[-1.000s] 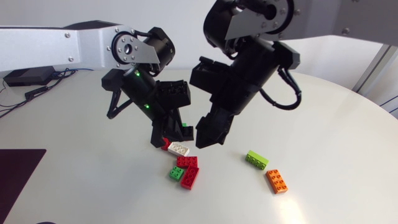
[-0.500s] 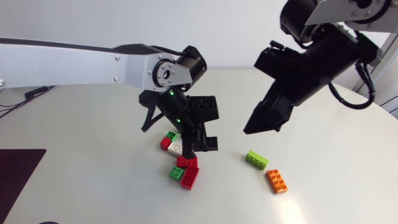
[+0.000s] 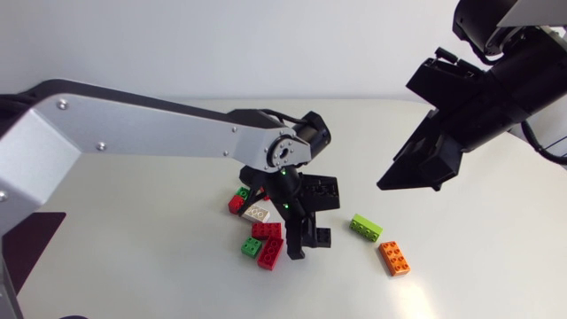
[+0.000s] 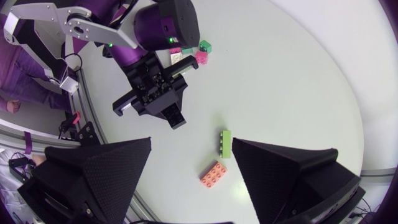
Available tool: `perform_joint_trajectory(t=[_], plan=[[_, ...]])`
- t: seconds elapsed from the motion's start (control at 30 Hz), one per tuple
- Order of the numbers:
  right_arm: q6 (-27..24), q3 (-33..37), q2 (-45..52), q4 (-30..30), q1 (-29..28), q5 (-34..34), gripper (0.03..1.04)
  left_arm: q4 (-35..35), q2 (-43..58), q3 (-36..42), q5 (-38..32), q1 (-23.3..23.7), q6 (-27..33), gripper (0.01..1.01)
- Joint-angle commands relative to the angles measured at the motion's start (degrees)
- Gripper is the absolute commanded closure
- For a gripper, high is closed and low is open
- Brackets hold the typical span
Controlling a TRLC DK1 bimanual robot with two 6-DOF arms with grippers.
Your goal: Sort duplo bricks by size, large to the right and small to the left
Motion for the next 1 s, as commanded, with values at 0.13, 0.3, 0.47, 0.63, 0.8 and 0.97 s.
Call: perform_joint_trajectory(t=[0.13,0.3,0.47,0.63,0.8,0.97], plan=[[-1.25,-2.69,-1.17,-1.21,-0.23,-0.53,0.13,2.60,3.74,1.73,0.72,-1.93,-2.22,0.754],[-1.43,-3.30,-1.61,-1.21,-0.49,-0.71,0.13,3.56,5.77,1.56,0.64,-2.54,-2.66,0.754],[-1.78,-4.09,-2.14,-1.13,-1.02,-0.80,0.13,3.74,6.38,1.56,0.46,-3.33,-2.75,0.738],[-2.13,-4.01,-2.75,-1.21,-1.55,-0.80,0.13,3.12,6.29,2.17,-0.42,-3.77,-2.84,0.185],[-2.04,-4.18,-3.10,-1.13,-1.55,-1.06,0.13,2.77,5.24,3.40,-0.42,-3.60,-3.72,0.046],[-1.95,-4.27,-3.19,-1.13,-1.46,-1.41,0.13,1.89,3.66,4.63,-0.51,-2.80,-4.60,0.044]])
